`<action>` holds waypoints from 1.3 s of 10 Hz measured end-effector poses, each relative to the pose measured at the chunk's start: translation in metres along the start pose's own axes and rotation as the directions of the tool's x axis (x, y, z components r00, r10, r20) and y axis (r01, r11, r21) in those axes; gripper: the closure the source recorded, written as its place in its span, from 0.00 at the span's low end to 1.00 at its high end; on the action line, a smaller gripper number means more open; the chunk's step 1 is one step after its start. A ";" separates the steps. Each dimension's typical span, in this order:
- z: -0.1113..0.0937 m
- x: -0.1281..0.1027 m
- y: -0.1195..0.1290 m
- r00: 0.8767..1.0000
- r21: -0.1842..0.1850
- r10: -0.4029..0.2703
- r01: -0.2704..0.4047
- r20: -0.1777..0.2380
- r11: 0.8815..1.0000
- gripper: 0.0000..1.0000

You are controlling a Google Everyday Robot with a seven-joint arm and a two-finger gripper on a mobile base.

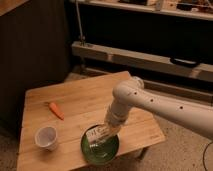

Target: Place the bottle in the ceramic bowl

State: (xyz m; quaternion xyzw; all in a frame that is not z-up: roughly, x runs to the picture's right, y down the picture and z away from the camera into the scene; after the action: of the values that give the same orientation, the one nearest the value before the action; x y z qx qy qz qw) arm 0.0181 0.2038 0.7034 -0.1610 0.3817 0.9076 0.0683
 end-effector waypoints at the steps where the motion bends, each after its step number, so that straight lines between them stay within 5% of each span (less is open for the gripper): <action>1: 0.007 -0.004 -0.001 1.000 0.006 0.012 -0.012 0.013 1.000 0.79; 7: 0.025 -0.022 -0.007 0.995 0.036 0.086 -0.088 0.043 0.995 0.21; 10: 0.025 -0.031 -0.004 0.983 0.092 0.175 -0.169 -0.056 0.981 0.20; 13: 0.022 -0.031 0.005 0.978 0.110 0.186 -0.176 -0.093 0.978 0.20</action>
State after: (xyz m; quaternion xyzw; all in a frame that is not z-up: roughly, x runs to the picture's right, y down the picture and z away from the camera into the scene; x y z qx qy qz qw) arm 0.0403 0.2161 0.7323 -0.1684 0.4434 0.8800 -0.0265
